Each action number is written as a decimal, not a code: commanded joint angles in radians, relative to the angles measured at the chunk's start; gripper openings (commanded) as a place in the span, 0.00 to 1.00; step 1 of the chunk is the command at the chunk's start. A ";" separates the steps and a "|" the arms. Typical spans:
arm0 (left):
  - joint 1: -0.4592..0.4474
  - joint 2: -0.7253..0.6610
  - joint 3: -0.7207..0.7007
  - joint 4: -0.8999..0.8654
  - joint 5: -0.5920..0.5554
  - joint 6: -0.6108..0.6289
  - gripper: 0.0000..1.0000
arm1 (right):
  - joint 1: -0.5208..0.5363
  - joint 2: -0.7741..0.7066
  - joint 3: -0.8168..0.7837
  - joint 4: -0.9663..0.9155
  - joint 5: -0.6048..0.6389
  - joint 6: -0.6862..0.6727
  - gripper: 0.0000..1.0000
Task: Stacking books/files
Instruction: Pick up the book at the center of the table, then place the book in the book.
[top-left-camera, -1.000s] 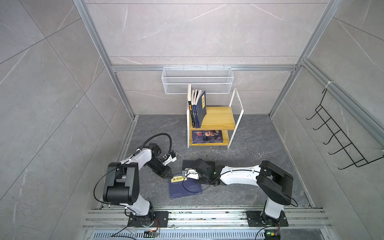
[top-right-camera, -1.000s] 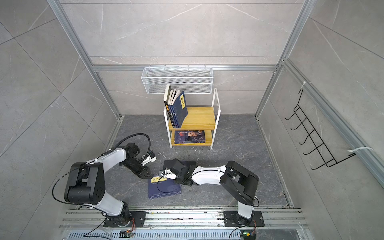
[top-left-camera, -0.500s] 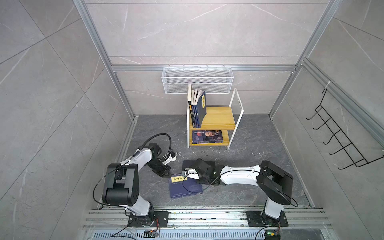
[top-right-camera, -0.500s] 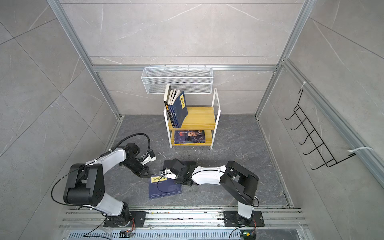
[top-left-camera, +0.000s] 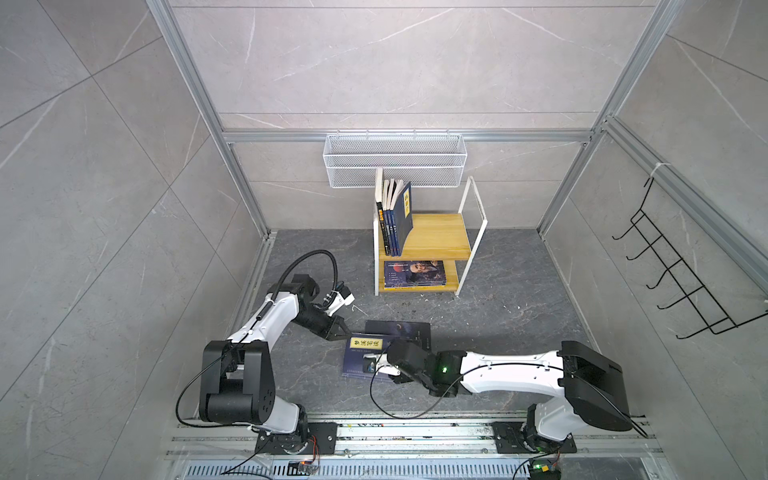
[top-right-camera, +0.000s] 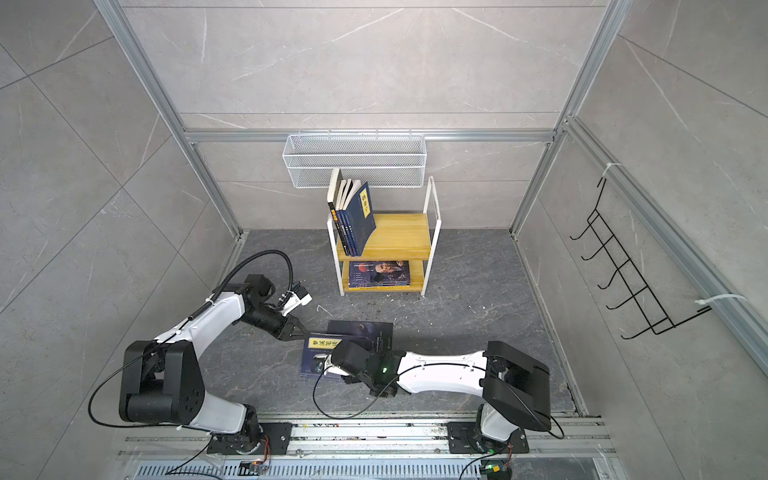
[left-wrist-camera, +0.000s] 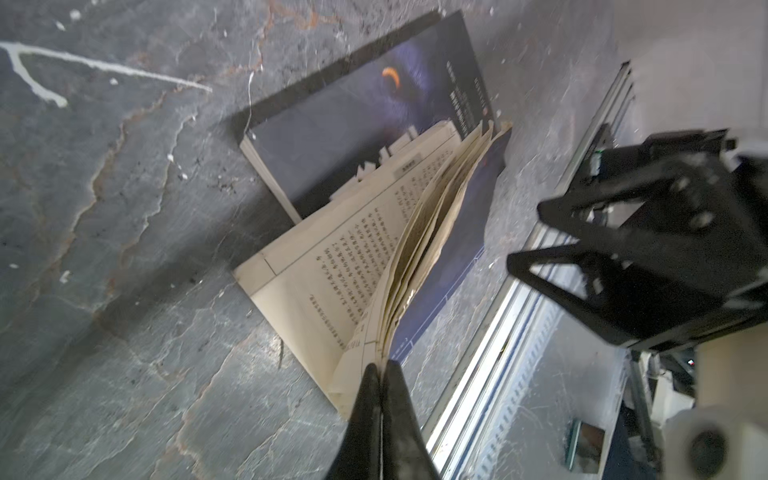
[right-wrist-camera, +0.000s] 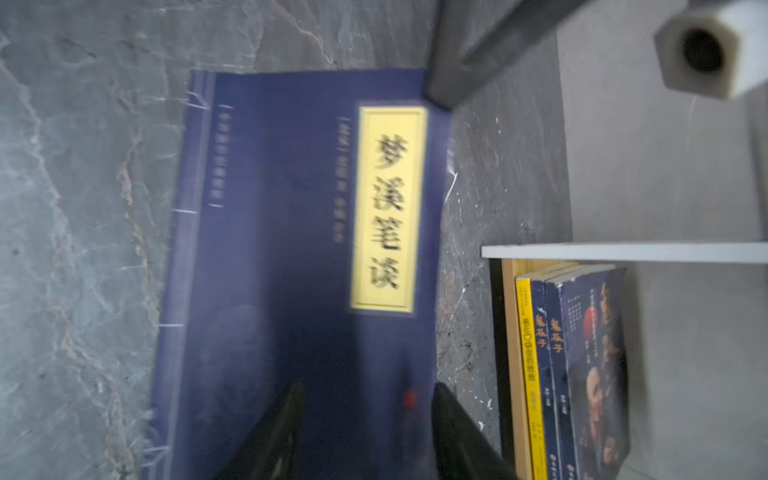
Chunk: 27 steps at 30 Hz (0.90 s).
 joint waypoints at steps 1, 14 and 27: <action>0.016 -0.027 0.062 0.023 0.125 -0.112 0.00 | 0.046 0.034 -0.026 0.036 0.121 0.024 0.57; 0.017 0.007 0.035 0.124 0.106 -0.249 0.00 | 0.107 0.233 -0.031 0.281 0.249 -0.036 0.76; 0.040 0.008 -0.064 0.323 -0.122 -0.358 1.00 | -0.092 0.092 0.045 0.128 -0.001 0.164 0.54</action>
